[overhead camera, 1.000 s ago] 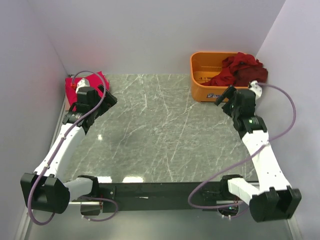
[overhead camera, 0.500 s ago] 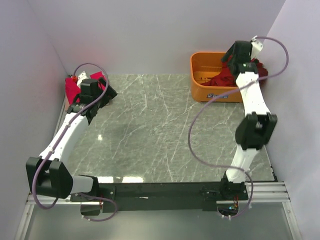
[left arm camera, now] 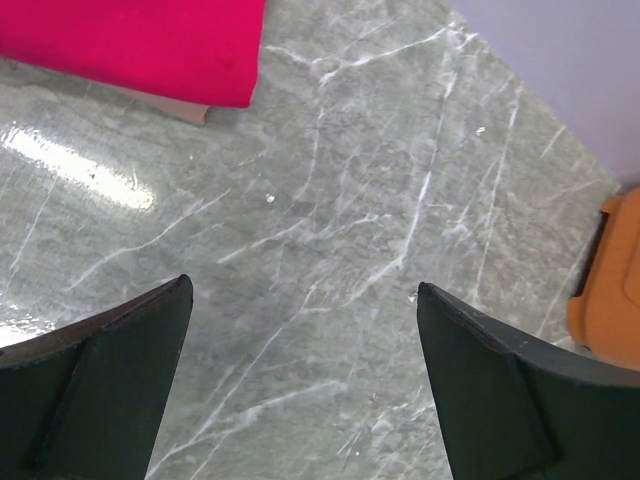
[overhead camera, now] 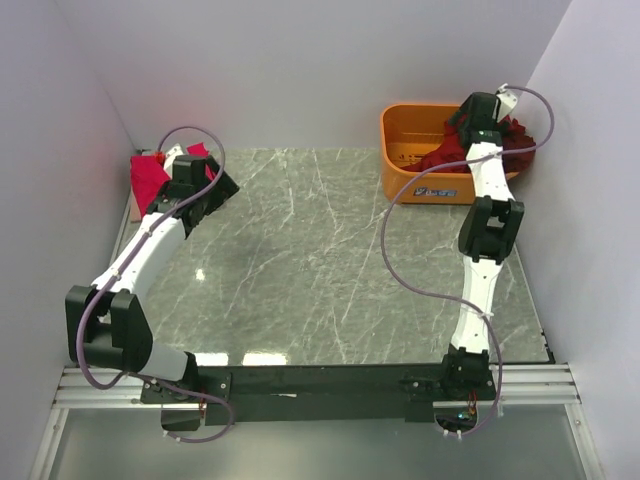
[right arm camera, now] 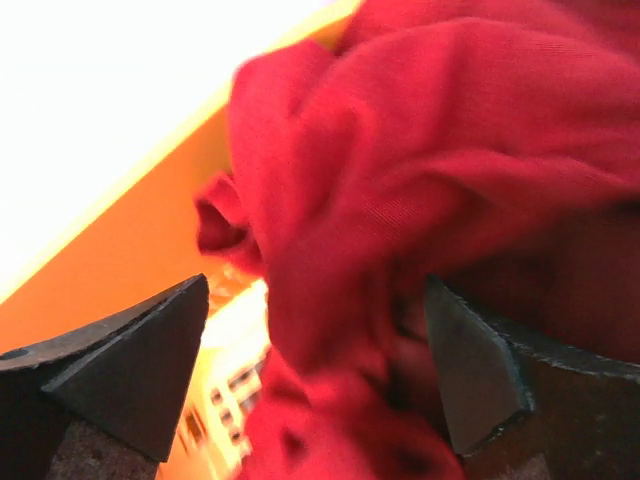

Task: Fold and stack the t-shirts
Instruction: Grab the tshirt from the pile, then move the tshirt to the center of the board

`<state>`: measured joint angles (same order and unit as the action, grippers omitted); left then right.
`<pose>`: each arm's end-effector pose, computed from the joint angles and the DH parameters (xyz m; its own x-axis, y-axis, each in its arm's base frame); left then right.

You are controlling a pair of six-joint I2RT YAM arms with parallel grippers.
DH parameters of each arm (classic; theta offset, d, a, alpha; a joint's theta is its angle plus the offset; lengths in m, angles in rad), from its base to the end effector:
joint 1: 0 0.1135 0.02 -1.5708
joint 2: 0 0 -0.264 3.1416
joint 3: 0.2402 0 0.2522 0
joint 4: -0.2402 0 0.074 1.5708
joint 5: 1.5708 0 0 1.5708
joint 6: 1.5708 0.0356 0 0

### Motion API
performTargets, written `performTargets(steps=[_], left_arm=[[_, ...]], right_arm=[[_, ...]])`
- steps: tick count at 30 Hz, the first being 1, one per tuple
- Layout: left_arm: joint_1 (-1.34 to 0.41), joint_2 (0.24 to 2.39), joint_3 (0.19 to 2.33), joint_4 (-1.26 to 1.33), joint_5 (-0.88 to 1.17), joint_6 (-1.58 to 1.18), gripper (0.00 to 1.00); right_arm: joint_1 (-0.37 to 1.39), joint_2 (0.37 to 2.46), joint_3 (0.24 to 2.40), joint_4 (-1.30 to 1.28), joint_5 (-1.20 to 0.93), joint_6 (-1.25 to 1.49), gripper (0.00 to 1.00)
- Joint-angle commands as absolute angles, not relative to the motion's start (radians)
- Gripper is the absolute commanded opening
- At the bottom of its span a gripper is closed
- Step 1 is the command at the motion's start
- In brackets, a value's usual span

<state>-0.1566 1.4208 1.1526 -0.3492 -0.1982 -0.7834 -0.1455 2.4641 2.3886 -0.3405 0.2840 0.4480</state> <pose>0.3186 -0.0432 0.3044 -0.4012 -0.6371 -0.6582 -0.4076 0.7676 -0.4946 0.5659 -0.0930 0.2766 -0.1902 0.4481 -0.8735 0.5272 0.7972 0.2942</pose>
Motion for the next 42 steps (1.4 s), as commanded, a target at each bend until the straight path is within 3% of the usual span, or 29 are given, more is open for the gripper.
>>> performTargets(steps=[1,4,6,7,11,13,16,21,25,31,39,42], left_arm=[[-0.156,1.419,1.195,-0.353,-0.224,-0.792,0.99],[-0.158,1.417,1.195,-0.367,-0.256,-0.792,0.99],[-0.161,1.425,1.200,-0.376,-0.271,-0.785,0.99],[-0.161,1.425,1.204,-0.386,-0.279,-0.791,1.00],[-0.167,1.414,1.213,-0.403,-0.273,-0.785,0.99],[-0.169,1.401,1.201,-0.391,-0.256,-0.782,0.99],[-0.173,1.368,1.187,-0.374,-0.221,-0.778,1.00],[-0.187,1.315,1.135,-0.348,-0.193,-0.798,1.00],[-0.202,1.266,1.088,-0.325,-0.132,-0.805,0.99],[-0.206,1.189,1.069,-0.360,-0.107,-0.811,1.00],[-0.207,1.013,1.034,-0.433,-0.118,-0.824,0.99],[-0.206,0.951,1.014,-0.482,-0.149,-0.845,0.99]], right_arm=[[-0.137,2.534,2.499,-0.164,0.264,0.460,0.90],[-0.137,2.531,2.433,-0.023,0.293,0.473,0.65],[-0.135,2.537,2.437,0.042,0.360,0.474,0.19],[-0.137,2.542,2.478,0.038,0.380,0.486,0.00],[-0.138,2.502,2.431,0.006,0.273,0.583,0.00],[-0.114,2.412,2.296,-0.002,0.151,0.557,0.00],[-0.043,2.223,2.080,0.098,0.175,0.474,0.00],[0.090,1.921,1.939,0.121,0.205,0.394,0.00],[0.222,1.812,2.069,0.022,0.275,0.287,0.00],[0.474,1.732,2.264,-0.179,0.184,0.216,0.00],[0.783,1.611,2.233,-0.166,0.224,0.244,0.00],[0.805,1.603,2.238,-0.233,0.299,0.332,0.00]])
